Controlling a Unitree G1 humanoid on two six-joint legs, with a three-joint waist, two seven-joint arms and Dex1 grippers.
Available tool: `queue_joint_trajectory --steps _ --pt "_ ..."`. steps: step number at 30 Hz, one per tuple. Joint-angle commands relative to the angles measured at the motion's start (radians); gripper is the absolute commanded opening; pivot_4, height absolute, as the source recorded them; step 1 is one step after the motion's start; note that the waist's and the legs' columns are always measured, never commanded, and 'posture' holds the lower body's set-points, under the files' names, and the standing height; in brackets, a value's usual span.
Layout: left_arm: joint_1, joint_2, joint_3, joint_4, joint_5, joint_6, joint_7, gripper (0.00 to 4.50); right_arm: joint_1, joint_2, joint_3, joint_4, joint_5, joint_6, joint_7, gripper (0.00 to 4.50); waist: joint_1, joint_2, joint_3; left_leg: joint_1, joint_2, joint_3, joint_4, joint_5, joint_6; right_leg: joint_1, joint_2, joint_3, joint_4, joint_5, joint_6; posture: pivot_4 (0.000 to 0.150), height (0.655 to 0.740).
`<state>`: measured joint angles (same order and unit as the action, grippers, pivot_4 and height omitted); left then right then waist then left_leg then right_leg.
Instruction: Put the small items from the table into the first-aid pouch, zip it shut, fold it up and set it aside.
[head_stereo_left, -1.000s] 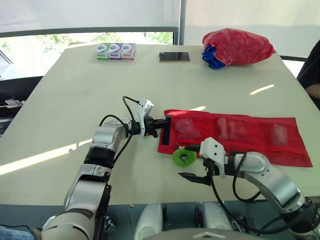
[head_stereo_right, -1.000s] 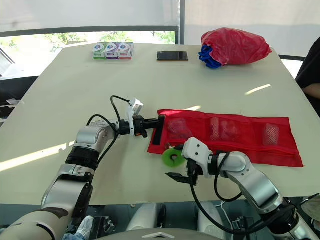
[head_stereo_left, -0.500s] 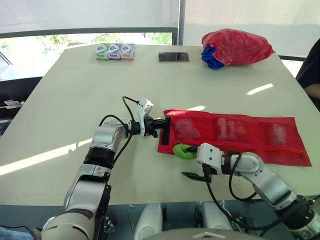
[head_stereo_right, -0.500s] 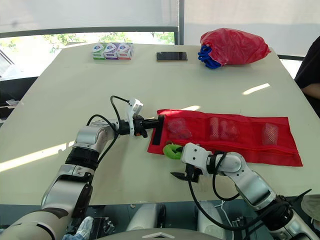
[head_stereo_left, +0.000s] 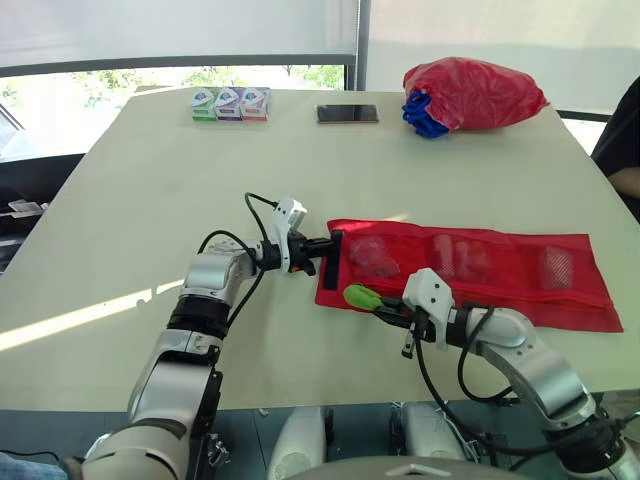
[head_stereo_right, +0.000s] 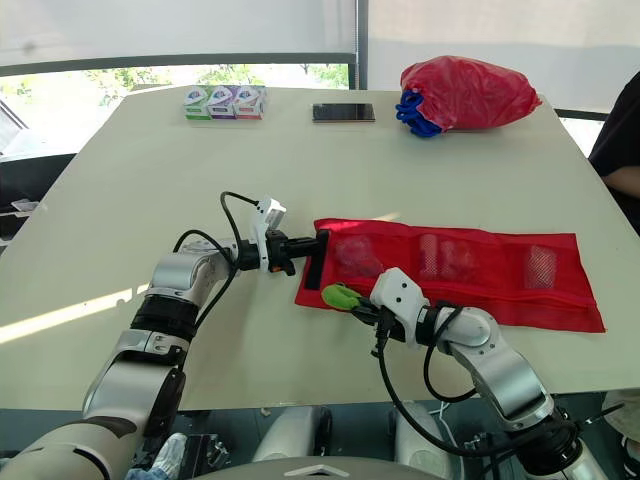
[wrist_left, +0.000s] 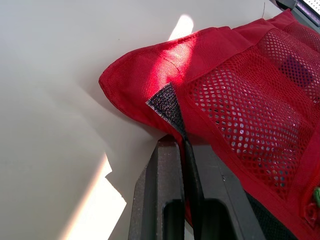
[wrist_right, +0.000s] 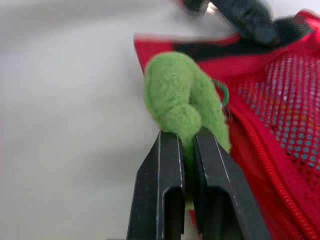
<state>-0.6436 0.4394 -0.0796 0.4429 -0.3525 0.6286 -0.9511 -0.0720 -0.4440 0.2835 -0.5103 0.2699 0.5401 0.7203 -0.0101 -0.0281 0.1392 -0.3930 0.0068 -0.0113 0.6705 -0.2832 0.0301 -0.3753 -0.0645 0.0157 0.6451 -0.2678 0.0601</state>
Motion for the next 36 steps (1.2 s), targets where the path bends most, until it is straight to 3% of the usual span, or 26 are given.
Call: queue_joint_trajectory --steps 1,8,20,29,36 --pt "0.021 0.016 0.000 -0.002 0.028 -0.003 0.010 0.00 0.064 -0.008 -0.157 -0.137 0.132 0.091 -0.042 0.04 0.001 0.000 0.000 0.000 0.000 0.000 0.000 0.000 0.000 0.000 0.000 0.000 0.000 0.000 0.000 0.150 0.7400" --pt "0.026 0.022 -0.009 0.000 0.039 -0.021 0.003 0.00 0.193 -0.017 -0.383 -0.197 0.267 0.173 -0.127 0.04 0.002 0.000 0.000 0.000 0.000 0.000 0.000 0.000 0.001 0.000 0.000 0.000 0.000 0.000 0.000 0.150 0.7400" --pt "0.017 0.027 -0.013 0.034 0.056 -0.059 -0.008 0.00 0.352 -0.022 -0.537 -0.261 0.375 0.173 -0.195 0.04 0.001 0.000 0.000 0.000 0.000 0.000 0.000 -0.001 0.001 0.000 0.000 0.000 0.000 0.000 0.000 0.150 0.7400" --pt "0.020 0.036 -0.014 0.050 0.067 -0.081 -0.018 0.00 0.479 -0.043 -0.739 -0.180 0.361 0.084 -0.201 0.04 0.000 0.002 -0.002 0.000 0.000 0.001 0.000 -0.001 0.001 0.000 0.000 0.001 0.000 0.000 0.000 0.150 0.7400" --pt "0.032 0.047 -0.008 0.044 0.074 -0.088 -0.021 0.00 0.523 -0.082 -0.982 -0.001 0.375 0.027 -0.180 0.04 -0.001 0.003 -0.002 0.000 0.000 0.002 -0.001 -0.001 0.001 0.000 0.000 0.002 0.000 0.000 0.000 0.150 0.7400"
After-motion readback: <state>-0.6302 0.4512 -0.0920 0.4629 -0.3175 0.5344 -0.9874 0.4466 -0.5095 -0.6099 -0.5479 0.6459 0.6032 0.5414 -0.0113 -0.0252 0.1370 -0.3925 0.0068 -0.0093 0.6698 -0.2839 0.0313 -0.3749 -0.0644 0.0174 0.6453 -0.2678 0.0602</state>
